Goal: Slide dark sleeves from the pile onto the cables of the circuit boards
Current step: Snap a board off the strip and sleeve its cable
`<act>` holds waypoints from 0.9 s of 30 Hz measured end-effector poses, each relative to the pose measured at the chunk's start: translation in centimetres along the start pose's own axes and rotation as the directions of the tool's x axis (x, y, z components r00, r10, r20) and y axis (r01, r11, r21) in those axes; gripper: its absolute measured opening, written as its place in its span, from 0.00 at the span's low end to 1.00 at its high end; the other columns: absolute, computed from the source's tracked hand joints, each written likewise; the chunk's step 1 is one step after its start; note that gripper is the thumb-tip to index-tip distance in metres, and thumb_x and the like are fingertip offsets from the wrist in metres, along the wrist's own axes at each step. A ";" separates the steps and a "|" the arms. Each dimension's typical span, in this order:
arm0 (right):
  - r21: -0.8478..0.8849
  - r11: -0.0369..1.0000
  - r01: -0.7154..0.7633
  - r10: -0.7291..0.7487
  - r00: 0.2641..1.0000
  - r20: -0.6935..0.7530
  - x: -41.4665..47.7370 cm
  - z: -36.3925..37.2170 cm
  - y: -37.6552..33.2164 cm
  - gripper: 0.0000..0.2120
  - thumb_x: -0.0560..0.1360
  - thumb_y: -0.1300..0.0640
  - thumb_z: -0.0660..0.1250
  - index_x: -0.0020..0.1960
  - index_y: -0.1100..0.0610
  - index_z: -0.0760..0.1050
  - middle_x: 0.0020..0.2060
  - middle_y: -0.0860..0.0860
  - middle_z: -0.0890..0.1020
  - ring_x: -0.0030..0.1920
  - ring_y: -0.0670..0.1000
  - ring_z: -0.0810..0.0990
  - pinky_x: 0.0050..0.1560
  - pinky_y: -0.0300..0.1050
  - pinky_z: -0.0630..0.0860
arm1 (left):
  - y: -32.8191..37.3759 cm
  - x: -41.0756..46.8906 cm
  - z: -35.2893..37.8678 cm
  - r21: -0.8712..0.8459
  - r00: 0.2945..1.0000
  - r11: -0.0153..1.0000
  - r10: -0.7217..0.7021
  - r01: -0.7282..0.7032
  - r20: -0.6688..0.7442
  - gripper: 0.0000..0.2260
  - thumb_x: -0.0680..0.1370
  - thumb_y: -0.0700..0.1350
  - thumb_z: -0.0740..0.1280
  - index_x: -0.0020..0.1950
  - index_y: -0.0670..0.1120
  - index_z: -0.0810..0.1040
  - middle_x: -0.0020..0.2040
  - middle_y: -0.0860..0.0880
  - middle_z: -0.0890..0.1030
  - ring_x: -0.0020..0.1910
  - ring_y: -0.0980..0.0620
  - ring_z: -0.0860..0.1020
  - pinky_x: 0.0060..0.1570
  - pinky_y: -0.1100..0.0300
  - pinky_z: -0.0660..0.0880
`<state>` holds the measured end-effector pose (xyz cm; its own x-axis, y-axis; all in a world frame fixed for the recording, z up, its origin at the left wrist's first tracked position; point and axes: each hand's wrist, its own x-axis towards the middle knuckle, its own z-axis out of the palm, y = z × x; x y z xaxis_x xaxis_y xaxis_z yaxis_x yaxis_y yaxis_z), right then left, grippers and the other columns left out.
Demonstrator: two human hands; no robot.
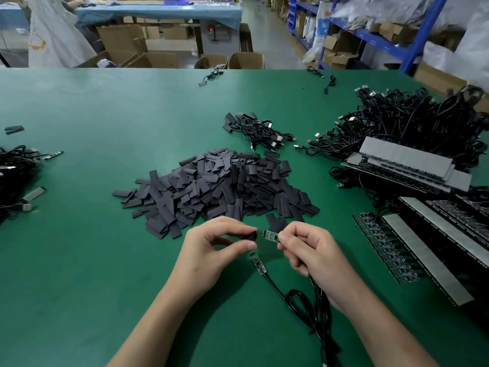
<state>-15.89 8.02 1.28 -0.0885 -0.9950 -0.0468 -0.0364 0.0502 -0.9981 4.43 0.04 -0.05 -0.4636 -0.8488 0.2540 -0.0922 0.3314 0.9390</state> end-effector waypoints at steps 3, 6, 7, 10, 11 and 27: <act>-0.060 0.998 0.002 -0.002 1.000 0.003 0.0 -0.1 0.3 0.14 0.83 0.57 0.67 0.38 0.54 0.77 0.28 0.53 0.69 0.28 0.47 0.63 0.27 0.37 0.62 | -0.2 0.0 0.1 0.072 0.999 0.996 0.049 -0.048 -0.006 0.07 0.71 0.48 0.79 0.49 0.55 0.88 0.48 0.55 0.86 0.50 0.54 0.84 0.48 0.64 0.78; -0.095 0.995 -0.001 0.002 1.000 0.013 0.0 -0.1 0.4 0.14 0.83 0.58 0.67 0.38 0.54 0.77 0.27 0.51 0.68 0.28 0.48 0.63 0.28 0.38 0.61 | -0.2 -0.1 0.1 0.136 0.998 0.989 0.068 -0.067 -0.004 0.07 0.71 0.49 0.78 0.49 0.53 0.89 0.48 0.57 0.85 0.48 0.54 0.84 0.47 0.60 0.79; -0.108 0.994 -0.003 0.004 1.000 0.014 0.0 -0.1 0.5 0.14 0.83 0.57 0.67 0.38 0.54 0.77 0.27 0.51 0.68 0.28 0.48 0.63 0.28 0.38 0.61 | -0.3 -0.1 0.2 0.163 0.997 0.983 0.080 -0.079 0.002 0.07 0.71 0.49 0.78 0.49 0.52 0.89 0.47 0.57 0.85 0.48 0.54 0.83 0.47 0.58 0.79; -0.142 0.990 -0.003 0.005 1.000 0.014 0.0 -0.2 0.7 0.14 0.83 0.56 0.68 0.39 0.55 0.76 0.27 0.49 0.68 0.28 0.49 0.63 0.28 0.40 0.61 | -0.3 -0.2 0.3 0.228 0.993 0.966 0.120 -0.120 0.014 0.08 0.72 0.49 0.78 0.49 0.52 0.89 0.47 0.57 0.84 0.48 0.53 0.83 0.46 0.56 0.78; -0.156 0.988 0.000 0.002 1.000 0.012 0.0 -0.2 0.8 0.13 0.82 0.54 0.69 0.39 0.55 0.76 0.26 0.48 0.68 0.28 0.48 0.64 0.28 0.40 0.61 | -0.3 -0.2 0.3 0.243 0.992 0.961 0.129 -0.128 0.013 0.08 0.72 0.49 0.78 0.50 0.52 0.89 0.47 0.58 0.84 0.48 0.53 0.83 0.46 0.57 0.78; -0.108 0.994 -0.027 0.029 0.999 0.021 0.0 -0.4 1.0 0.14 0.82 0.55 0.68 0.39 0.57 0.76 0.27 0.50 0.69 0.27 0.46 0.64 0.27 0.36 0.63 | -0.3 -0.4 0.4 0.327 0.979 0.926 0.205 -0.189 -0.015 0.08 0.74 0.54 0.76 0.51 0.54 0.88 0.48 0.59 0.83 0.49 0.54 0.82 0.43 0.57 0.76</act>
<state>-16.37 8.07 0.34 -0.0687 -0.9947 -0.0767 -0.1409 0.0858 -0.9863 4.23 0.43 -0.49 -0.4598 -0.7686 0.4447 -0.2856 0.6022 0.7455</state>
